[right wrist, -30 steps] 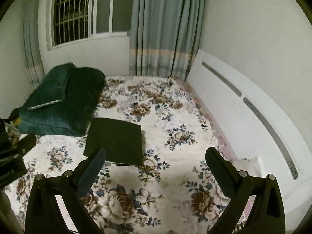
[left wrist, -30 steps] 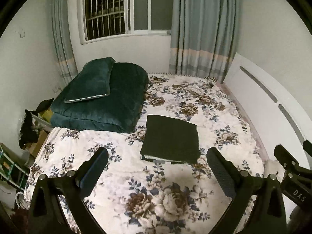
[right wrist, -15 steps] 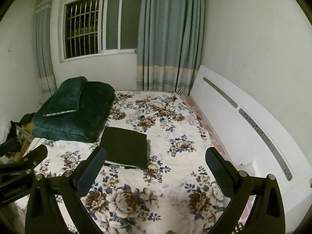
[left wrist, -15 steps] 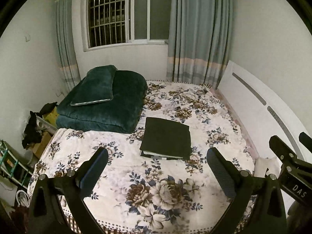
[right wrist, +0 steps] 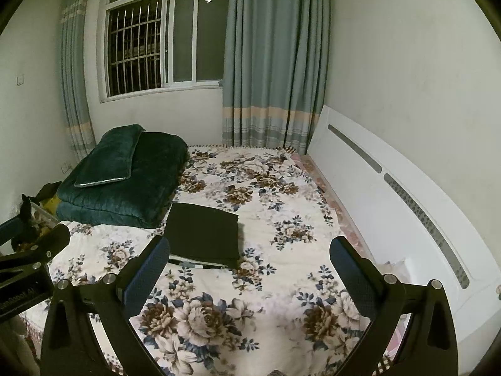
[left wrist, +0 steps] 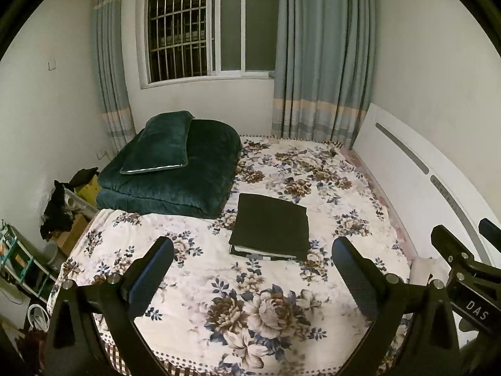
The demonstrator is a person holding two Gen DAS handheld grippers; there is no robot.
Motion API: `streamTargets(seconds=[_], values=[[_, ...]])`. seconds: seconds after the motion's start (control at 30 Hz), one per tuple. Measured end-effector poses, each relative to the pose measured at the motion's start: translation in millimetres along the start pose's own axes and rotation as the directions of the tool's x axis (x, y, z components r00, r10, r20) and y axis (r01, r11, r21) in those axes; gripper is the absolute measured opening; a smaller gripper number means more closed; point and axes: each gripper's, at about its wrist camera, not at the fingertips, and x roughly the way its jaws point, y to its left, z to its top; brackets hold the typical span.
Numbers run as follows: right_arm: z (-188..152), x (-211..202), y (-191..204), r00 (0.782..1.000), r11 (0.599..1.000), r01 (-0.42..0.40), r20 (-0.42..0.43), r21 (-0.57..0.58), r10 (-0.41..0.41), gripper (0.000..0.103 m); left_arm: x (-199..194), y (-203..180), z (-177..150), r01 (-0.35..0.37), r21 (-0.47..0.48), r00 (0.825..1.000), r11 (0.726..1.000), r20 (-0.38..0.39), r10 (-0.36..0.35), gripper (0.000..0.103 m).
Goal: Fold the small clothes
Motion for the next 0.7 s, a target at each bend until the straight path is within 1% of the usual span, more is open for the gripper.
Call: streamTargets(seconds=[0.17, 0.7], values=[[1, -2, -5, 1.0, 1.0, -0.007, -0.003, 0.0, 0.007, 0.103, -2, 0, -1, 0.0, -0.008, 1.0, 1.0, -0.005, 0.0, 0.103], [11, -1, -4, 1.0, 0.999, -0.03, -0.007, -0.01, 0.03, 0.103, -7, -5, 1, 0.001, -0.009, 1.0, 1.0, 0.003, -0.001, 0.103]])
